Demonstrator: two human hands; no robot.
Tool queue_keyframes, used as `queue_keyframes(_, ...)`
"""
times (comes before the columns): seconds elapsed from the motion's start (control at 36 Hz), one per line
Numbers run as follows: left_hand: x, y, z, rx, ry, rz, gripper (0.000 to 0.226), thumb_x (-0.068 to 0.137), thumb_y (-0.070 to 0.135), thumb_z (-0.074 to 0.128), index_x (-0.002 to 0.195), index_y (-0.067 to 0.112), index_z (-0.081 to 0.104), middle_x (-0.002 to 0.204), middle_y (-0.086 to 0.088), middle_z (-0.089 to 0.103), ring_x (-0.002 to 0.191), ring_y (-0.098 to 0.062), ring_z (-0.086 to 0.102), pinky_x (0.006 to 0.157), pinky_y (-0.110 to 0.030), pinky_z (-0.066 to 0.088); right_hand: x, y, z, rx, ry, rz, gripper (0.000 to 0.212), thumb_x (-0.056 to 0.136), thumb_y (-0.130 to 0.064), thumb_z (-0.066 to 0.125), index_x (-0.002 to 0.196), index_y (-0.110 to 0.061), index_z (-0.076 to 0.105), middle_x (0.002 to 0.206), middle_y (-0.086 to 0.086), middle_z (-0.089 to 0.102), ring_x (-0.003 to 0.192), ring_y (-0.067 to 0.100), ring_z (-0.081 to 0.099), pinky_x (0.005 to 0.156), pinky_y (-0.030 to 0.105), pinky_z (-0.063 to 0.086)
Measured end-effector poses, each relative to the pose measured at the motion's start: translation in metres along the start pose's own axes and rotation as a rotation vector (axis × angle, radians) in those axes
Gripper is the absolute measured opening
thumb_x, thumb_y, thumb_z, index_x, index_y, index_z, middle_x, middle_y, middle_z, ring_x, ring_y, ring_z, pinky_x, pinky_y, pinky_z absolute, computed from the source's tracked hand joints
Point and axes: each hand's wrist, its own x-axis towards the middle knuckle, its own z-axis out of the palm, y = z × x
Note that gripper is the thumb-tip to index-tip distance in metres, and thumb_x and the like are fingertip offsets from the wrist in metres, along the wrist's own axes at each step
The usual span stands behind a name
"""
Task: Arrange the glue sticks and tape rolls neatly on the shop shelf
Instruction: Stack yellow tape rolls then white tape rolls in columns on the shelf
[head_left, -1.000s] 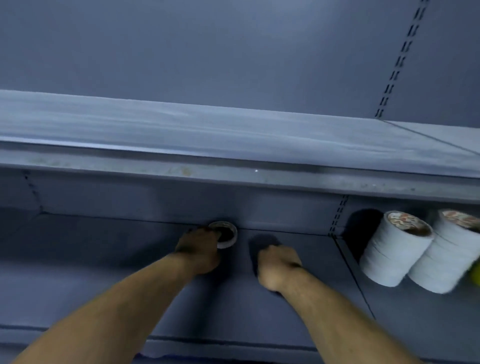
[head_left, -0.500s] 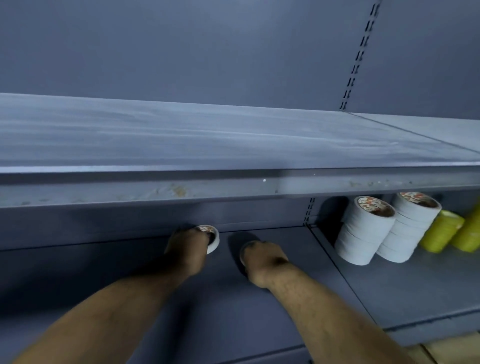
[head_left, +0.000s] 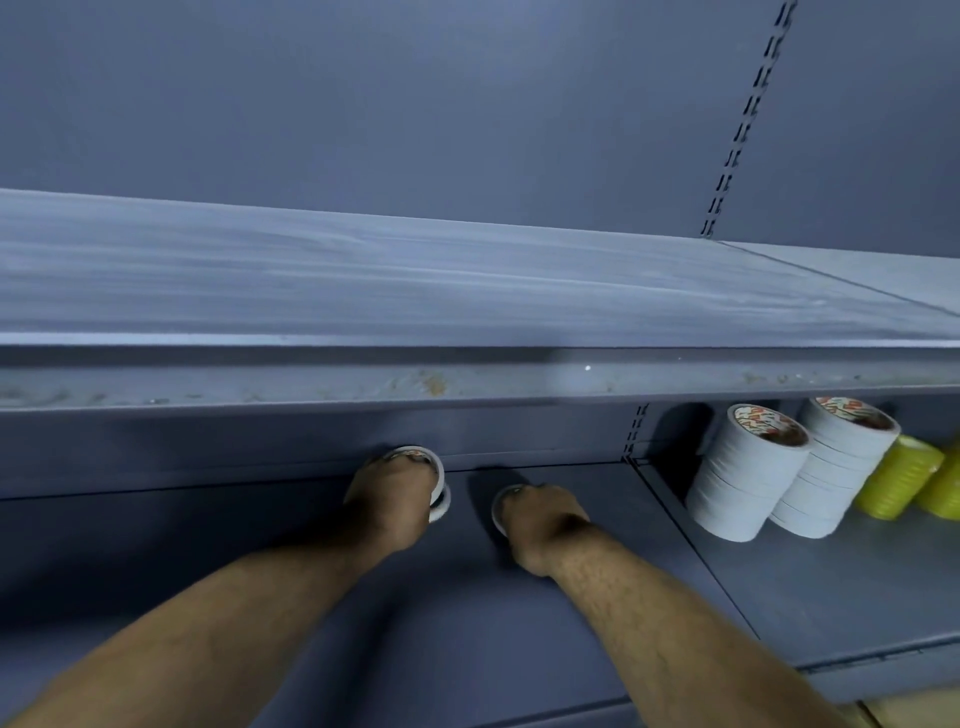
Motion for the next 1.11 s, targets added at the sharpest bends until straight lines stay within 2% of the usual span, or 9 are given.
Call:
queue_keyframes(0.11, -0.002, 0.000, -0.003, -0.008, 0.014, 0.029, 0.021, 0.086, 0.017, 0.054, 0.103, 0.019, 0.067, 0.109, -0.002, 0.068, 0.102, -0.024, 0.064, 0.076, -0.025, 0.041, -0.003, 0.000, -0.001, 0.016, 0.002, 0.010, 0.039, 0.087, 0.008, 0.053, 0.119, -0.010, 0.066, 0.128, 0.008, 0.064, 0.115, 0.030, 0.061, 0.098, 0.039, 0.053)
queue_keyframes(0.17, -0.003, 0.000, -0.003, -0.041, 0.043, 0.054, 0.021, 0.088, 0.025, 0.052, 0.104, 0.020, 0.065, 0.108, -0.001, 0.067, 0.101, -0.024, 0.063, 0.079, -0.027, 0.044, -0.007, -0.001, -0.003, 0.020, 0.009, 0.017, 0.037, 0.088, 0.008, 0.052, 0.117, -0.011, 0.064, 0.126, 0.008, 0.064, 0.114, 0.029, 0.062, 0.095, 0.037, 0.053)
queue_keyframes(0.28, 0.000, 0.000, 0.003, -0.154, 0.091, 0.079, 0.013, 0.089, 0.033, 0.054, 0.090, 0.021, 0.057, 0.105, 0.001, 0.068, 0.095, -0.023, 0.065, 0.077, -0.029, 0.051, -0.013, 0.001, -0.007, 0.035, 0.062, 0.047, 0.042, 0.088, 0.007, 0.048, 0.123, -0.015, 0.059, 0.130, 0.008, 0.062, 0.116, 0.029, 0.061, 0.089, 0.033, 0.050)
queue_keyframes(0.42, 0.004, 0.009, 0.004, -0.288, 0.075, 0.093, 0.035, 0.084, 0.016, 0.055, 0.116, 0.024, 0.063, 0.124, 0.002, 0.065, 0.113, -0.024, 0.061, 0.091, -0.031, 0.051, -0.022, 0.010, -0.013, 0.140, 0.116, 0.152, 0.056, 0.089, 0.003, 0.049, 0.140, -0.020, 0.053, 0.141, 0.007, 0.058, 0.124, 0.030, 0.059, 0.100, 0.034, 0.051)
queue_keyframes(0.61, 0.008, 0.037, 0.004, -0.362, 0.099, 0.175, 0.049, 0.085, 0.008, 0.051, 0.132, 0.022, 0.059, 0.138, -0.001, 0.057, 0.126, -0.026, 0.053, 0.104, -0.031, 0.044, -0.047, 0.031, -0.008, 0.131, 0.156, 0.244, 0.063, 0.087, -0.003, 0.051, 0.144, -0.029, 0.046, 0.139, 0.009, 0.058, 0.119, 0.034, 0.060, 0.089, 0.030, 0.049)
queue_keyframes(0.78, 0.006, 0.080, -0.001, -0.321, 0.051, 0.215, 0.039, 0.079, 0.014, 0.054, 0.117, 0.020, 0.065, 0.127, -0.001, 0.063, 0.113, -0.027, 0.061, 0.090, -0.034, 0.053, -0.084, 0.062, 0.004, 0.071, 0.214, 0.263, 0.044, 0.090, -0.012, 0.051, 0.132, -0.024, 0.057, 0.121, 0.009, 0.066, 0.104, 0.033, 0.063, 0.074, 0.030, 0.045)
queue_keyframes(0.86, 0.001, 0.108, -0.011, -0.305, 0.067, 0.233, 0.037, 0.078, 0.014, 0.053, 0.112, 0.023, 0.063, 0.127, 0.003, 0.061, 0.113, -0.025, 0.059, 0.088, -0.034, 0.053, -0.106, 0.084, 0.008, 0.084, 0.291, 0.246, 0.041, 0.092, -0.012, 0.051, 0.131, -0.023, 0.056, 0.125, 0.006, 0.062, 0.110, 0.032, 0.059, 0.079, 0.030, 0.045)
queue_keyframes(0.97, -0.010, 0.150, -0.027, -0.337, 0.071, 0.217, 0.020, 0.080, 0.009, 0.051, 0.091, 0.025, 0.052, 0.119, 0.000, 0.063, 0.110, -0.025, 0.059, 0.086, -0.030, 0.051, -0.134, 0.116, 0.013, 0.107, 0.337, 0.206, 0.034, 0.093, -0.010, 0.052, 0.126, -0.016, 0.056, 0.124, 0.007, 0.057, 0.111, 0.030, 0.055, 0.074, 0.028, 0.037)
queue_keyframes(1.11, -0.026, 0.205, -0.044, -0.342, 0.121, 0.189, 0.027, 0.078, 0.010, 0.050, 0.094, 0.030, 0.057, 0.113, 0.001, 0.065, 0.106, -0.022, 0.059, 0.081, -0.026, 0.049, -0.171, 0.159, 0.019, 0.144, 0.356, 0.165, 0.029, 0.091, -0.008, 0.053, 0.119, -0.013, 0.058, 0.121, 0.008, 0.057, 0.109, 0.029, 0.053, 0.072, 0.030, 0.039)
